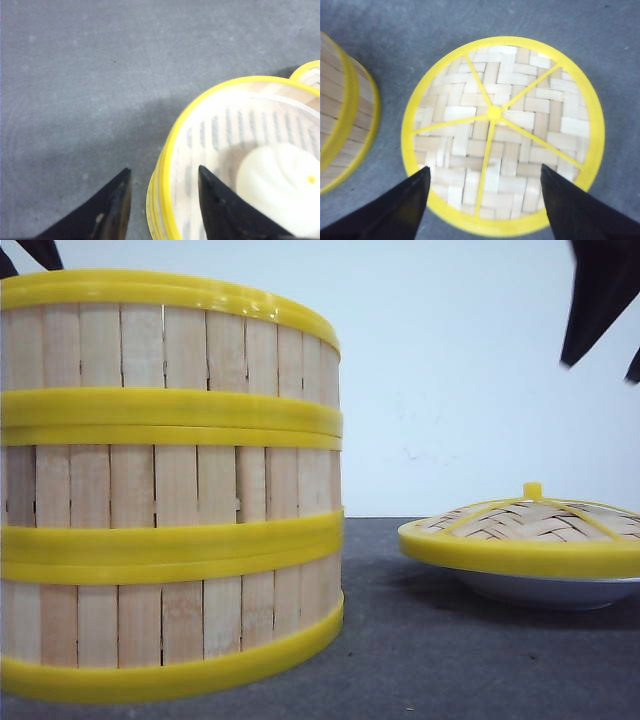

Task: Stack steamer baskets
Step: 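Move the right gripper to the lid's yellow knob and grasp it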

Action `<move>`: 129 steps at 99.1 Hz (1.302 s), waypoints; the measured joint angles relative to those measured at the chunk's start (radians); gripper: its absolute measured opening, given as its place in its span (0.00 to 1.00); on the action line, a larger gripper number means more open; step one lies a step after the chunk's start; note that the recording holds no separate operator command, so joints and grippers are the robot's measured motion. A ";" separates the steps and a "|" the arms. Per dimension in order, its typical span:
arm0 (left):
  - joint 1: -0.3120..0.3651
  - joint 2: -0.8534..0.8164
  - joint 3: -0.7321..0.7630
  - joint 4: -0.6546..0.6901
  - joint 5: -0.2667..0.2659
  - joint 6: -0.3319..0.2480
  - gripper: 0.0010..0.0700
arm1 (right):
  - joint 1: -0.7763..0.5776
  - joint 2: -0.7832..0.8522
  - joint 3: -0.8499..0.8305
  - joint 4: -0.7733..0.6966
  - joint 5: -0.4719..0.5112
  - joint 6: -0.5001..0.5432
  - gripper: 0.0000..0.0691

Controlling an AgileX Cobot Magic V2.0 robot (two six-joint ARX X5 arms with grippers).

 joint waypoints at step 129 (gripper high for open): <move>0.000 -0.071 0.000 -0.120 -0.001 -0.009 0.33 | 0.033 0.357 0.000 0.267 0.060 -0.056 0.09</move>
